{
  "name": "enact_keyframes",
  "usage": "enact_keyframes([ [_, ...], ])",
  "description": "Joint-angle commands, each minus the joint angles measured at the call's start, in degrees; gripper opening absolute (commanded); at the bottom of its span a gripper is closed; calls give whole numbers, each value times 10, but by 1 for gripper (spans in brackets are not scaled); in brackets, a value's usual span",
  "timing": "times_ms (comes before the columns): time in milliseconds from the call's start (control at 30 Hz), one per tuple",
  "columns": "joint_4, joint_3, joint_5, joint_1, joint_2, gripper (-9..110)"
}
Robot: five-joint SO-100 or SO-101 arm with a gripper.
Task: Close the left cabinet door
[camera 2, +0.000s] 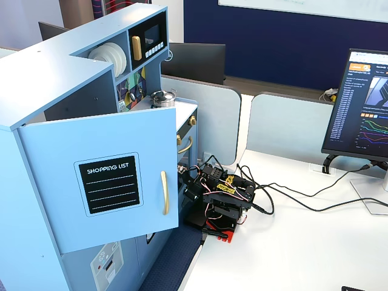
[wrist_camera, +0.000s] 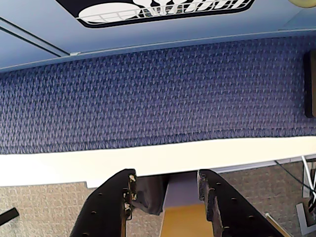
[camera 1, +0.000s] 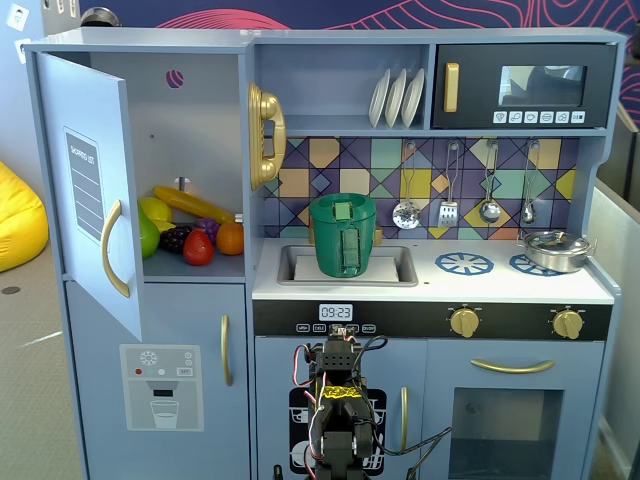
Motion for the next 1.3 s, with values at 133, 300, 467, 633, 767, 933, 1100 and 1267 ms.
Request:
enact_keyframes([
  [133,104,1,17,21,1,0],
  [300,104,1,17,21,1,0],
  [467,105,1,12,25,1,0],
  [633,98,-3,13,-25,-1,0],
  [767,51,-63,44,-138,-2,0],
  [933,-67,-189,62,-308,-59,0],
  [1100,-173,-283,-9,-456,-66,0],
  [1267,-268,-381,-96,-613,-88,0],
])
